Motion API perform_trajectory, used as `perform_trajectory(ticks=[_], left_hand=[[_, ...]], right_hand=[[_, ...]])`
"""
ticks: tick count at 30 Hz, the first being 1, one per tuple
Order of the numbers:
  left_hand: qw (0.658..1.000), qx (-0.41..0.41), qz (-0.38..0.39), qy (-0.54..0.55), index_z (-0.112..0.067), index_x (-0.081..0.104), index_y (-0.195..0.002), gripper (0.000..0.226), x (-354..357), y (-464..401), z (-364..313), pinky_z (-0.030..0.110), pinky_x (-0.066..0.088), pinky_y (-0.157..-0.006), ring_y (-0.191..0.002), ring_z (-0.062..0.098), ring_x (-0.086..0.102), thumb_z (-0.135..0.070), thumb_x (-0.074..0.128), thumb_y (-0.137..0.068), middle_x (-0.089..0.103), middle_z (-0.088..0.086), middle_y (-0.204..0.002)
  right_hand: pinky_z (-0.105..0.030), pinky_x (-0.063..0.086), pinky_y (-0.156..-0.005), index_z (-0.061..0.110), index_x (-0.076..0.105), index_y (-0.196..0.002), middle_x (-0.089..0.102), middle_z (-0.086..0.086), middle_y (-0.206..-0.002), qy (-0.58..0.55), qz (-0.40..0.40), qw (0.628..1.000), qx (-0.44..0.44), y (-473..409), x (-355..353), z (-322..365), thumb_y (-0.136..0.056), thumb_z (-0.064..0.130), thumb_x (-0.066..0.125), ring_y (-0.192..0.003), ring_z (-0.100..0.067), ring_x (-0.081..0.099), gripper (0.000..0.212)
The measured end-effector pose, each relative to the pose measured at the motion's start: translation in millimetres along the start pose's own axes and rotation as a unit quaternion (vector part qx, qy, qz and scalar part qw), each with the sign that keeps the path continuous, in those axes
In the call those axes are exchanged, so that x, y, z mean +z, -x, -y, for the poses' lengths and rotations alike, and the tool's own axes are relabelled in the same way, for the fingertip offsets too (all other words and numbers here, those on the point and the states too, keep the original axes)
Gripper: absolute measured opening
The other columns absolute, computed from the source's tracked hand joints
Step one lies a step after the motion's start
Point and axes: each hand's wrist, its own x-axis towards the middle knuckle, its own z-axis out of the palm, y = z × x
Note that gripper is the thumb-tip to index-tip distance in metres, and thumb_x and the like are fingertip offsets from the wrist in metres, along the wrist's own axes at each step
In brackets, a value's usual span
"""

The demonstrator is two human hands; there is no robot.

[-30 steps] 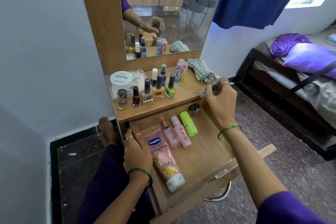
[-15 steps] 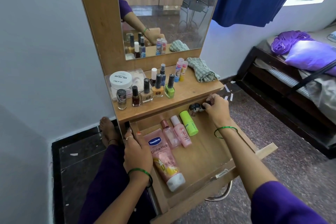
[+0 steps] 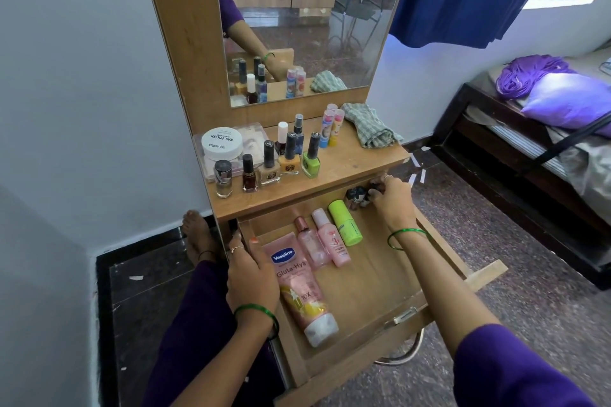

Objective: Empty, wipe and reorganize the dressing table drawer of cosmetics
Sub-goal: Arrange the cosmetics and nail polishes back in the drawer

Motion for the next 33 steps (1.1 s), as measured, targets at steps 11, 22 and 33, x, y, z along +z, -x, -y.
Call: perform_trajectory(ticks=[11, 22, 33], left_hand=[[1.000, 0.004, 0.006, 0.001, -0.014, 0.040, -0.136, 0.042, -2, 3, -4, 0.019, 0.030, -0.049, -0.077, 0.011, 0.050, -0.035, 0.030, -0.101, 0.059, -0.003, -0.106], [1.000, 0.007, 0.007, 0.008, -0.013, 0.041, -0.135, 0.040, -4, 5, -7, 0.018, 0.029, -0.047, -0.061, -0.006, 0.040, -0.032, 0.031, -0.101, 0.049, -0.008, -0.085], [1.000, 0.007, 0.005, 0.016, -0.015, 0.048, -0.122, 0.032, -5, 4, -8, 0.019, 0.031, -0.046, -0.065, 0.005, 0.054, -0.033, 0.031, -0.100, 0.054, -0.006, -0.085]], right_hand=[[-0.020, 0.035, -0.066, 0.005, 0.064, -0.093, 0.063, -0.007, -0.080, -0.025, -0.169, 0.982, -0.085, 12, -30, 32, -0.088, 0.007, 0.052, -0.069, -0.014, 0.052, 0.013], [-0.031, 0.043, -0.090, 0.022, 0.034, -0.145, 0.044, -0.010, -0.119, 0.030, -0.033, 0.972, -0.229, -33, -27, 105, -0.086, 0.000, 0.044, -0.102, -0.021, 0.051, 0.064], [-0.027, 0.040, -0.084, 0.009, 0.056, -0.112, 0.057, -0.011, -0.111, 0.016, -0.072, 0.973, -0.218, -38, -27, 99, -0.086, 0.019, 0.062, -0.102, -0.024, 0.056, 0.029]])
